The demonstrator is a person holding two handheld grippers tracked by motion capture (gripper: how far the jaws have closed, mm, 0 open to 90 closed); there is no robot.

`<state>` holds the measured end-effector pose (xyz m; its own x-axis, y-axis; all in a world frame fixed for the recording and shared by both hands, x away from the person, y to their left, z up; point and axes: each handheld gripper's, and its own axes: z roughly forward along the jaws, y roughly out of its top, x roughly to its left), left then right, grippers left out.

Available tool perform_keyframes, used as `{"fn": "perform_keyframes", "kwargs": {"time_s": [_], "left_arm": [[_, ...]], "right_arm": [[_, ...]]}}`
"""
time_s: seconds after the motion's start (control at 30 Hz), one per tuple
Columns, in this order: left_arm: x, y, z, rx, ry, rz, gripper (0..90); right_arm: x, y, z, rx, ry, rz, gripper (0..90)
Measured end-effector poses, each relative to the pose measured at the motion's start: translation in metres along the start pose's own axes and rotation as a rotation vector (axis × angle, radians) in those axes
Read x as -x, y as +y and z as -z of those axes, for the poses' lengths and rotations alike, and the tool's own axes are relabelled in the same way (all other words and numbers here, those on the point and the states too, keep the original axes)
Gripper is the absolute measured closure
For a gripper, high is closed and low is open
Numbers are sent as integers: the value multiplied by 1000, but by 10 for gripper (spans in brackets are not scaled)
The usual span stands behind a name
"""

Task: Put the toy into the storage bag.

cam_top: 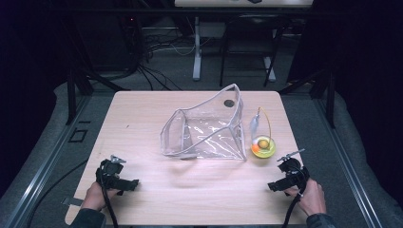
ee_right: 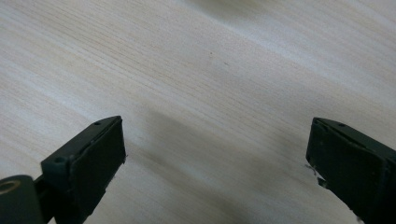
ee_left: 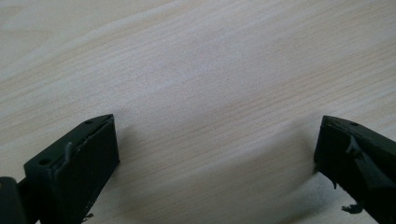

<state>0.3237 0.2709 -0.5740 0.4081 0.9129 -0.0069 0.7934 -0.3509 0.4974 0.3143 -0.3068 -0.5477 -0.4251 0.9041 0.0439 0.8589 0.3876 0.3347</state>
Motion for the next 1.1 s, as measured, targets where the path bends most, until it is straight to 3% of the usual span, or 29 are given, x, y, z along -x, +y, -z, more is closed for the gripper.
{"fn": "perform_keyframes", "kwargs": {"time_s": [0.37,0.73,0.93,1.1], "left_arm": [[1,-3,1,16,6,12,0],[1,-4,0,29,13,15,0],[1,-5,0,33,15,17,0],[2,-5,0,42,17,18,0]], "right_arm": [[-6,6,14,-4,11,12,38],[-2,19,36,-2,40,2,29],[-5,39,56,4,8,67,20],[-7,50,64,19,16,68,12]]}}
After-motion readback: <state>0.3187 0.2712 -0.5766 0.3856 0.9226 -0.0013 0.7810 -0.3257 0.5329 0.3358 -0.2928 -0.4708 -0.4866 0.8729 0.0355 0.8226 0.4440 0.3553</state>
